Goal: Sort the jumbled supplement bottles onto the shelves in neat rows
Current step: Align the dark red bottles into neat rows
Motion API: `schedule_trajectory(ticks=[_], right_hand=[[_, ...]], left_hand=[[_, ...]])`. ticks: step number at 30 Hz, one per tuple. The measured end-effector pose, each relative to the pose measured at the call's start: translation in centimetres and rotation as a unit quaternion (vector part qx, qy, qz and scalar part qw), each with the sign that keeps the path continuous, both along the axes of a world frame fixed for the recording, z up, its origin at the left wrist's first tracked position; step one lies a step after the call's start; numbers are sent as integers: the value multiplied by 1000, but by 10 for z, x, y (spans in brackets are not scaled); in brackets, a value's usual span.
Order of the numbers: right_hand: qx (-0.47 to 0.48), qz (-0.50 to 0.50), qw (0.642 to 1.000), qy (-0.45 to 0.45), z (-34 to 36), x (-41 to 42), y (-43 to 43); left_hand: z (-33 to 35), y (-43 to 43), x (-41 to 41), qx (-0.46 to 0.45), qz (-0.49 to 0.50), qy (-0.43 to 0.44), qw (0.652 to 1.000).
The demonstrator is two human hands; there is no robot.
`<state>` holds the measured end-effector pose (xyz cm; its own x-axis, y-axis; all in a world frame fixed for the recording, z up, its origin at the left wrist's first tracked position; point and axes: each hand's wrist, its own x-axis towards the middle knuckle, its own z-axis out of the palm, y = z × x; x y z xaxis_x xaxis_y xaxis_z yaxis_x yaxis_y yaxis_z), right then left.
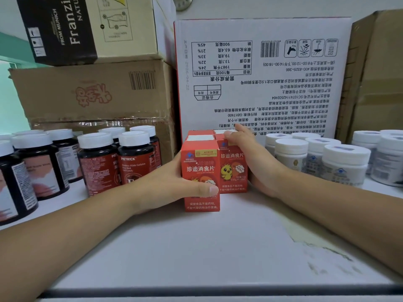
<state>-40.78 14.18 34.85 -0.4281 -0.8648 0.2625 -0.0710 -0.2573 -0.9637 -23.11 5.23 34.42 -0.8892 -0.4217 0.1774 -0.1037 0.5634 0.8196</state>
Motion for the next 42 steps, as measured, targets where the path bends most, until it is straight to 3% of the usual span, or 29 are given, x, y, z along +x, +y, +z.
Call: schedule_trajectory(ticks=[6, 9, 14, 17, 19, 23, 28, 35, 42], right_hand=[[15, -114, 986, 121, 24, 6, 14], [14, -166, 963, 213, 42, 8, 23], [53, -157, 934, 318, 78, 38, 30], [58, -147, 917, 367, 97, 69, 27], [61, -141, 905, 396, 106, 93, 20], [80, -113, 899, 416, 106, 144, -14], [130, -141, 899, 394, 87, 181, -64], [67, -222, 949, 214, 49, 182, -91], [-13, -198, 978, 69, 21, 172, -96]], left_hand=[[17, 15, 8, -47, 52, -71, 995], [31, 21, 27, -136, 83, -120, 980], [58, 35, 84, -282, 156, -157, 933], [73, 27, 116, -399, 192, -167, 881], [74, 12, 132, -423, 211, -160, 867], [55, -20, 147, -390, 235, -98, 885], [19, -60, 145, -214, 249, 5, 945], [7, -81, 127, -28, 234, 72, 969], [-1, -79, 118, 19, 194, 136, 971]])
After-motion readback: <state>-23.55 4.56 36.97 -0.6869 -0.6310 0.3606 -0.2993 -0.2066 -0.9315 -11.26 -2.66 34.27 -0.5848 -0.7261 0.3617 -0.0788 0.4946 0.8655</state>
